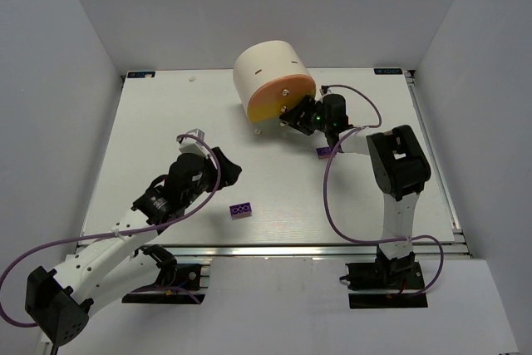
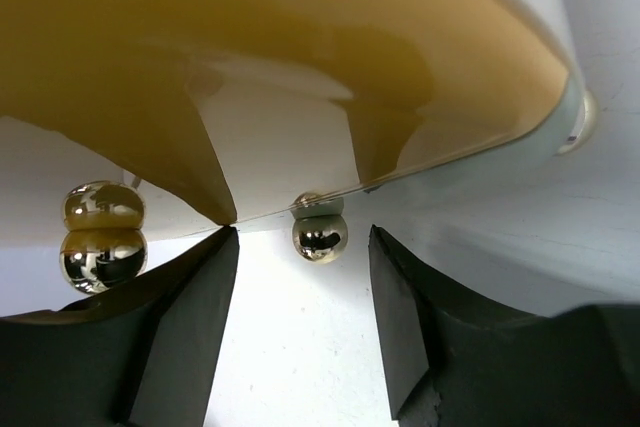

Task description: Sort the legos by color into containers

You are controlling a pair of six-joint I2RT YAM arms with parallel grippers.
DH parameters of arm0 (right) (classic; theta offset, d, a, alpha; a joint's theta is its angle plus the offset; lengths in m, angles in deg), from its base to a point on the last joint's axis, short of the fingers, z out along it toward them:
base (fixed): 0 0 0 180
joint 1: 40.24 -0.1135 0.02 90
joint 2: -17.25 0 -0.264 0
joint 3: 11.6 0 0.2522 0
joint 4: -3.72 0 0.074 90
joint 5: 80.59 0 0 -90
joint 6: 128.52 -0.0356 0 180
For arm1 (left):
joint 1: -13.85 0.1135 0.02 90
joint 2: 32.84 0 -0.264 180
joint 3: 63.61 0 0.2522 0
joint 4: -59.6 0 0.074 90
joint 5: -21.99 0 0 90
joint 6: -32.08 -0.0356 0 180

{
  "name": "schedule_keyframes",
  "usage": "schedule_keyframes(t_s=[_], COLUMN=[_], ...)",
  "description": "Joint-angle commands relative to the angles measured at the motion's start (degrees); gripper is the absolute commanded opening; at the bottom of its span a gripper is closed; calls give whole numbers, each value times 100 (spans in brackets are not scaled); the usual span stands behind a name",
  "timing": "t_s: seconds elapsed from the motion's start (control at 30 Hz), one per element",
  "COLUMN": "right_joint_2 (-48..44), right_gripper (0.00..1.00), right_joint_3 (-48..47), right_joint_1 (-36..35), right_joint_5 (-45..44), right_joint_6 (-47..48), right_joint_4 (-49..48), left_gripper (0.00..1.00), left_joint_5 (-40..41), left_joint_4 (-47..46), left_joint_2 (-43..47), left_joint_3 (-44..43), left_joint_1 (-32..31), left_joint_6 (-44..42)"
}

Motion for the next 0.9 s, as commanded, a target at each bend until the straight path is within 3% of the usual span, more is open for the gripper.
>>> schedule_keyframes(t_s=[0.0, 0.57, 0.87], right_joint_2=[87, 544, 624], right_gripper=[60, 50, 31], right_joint_3=[-182, -506, -630], right_joint_1=[-3, -30, -3], right_joint_5=[-7, -7, 55], right_joint_6=[-230, -248, -300], right_joint_4=[-290, -396, -457], left_gripper=[75, 75, 75], left_joint_5=[-22, -83, -145], left_joint_4=[-113, -69, -139], left_joint_2=[22, -75, -286], left_joint_3=[-157, -209, -306], left_joint_1=[-28, -28, -28], left_joint_6=[-30, 5, -39])
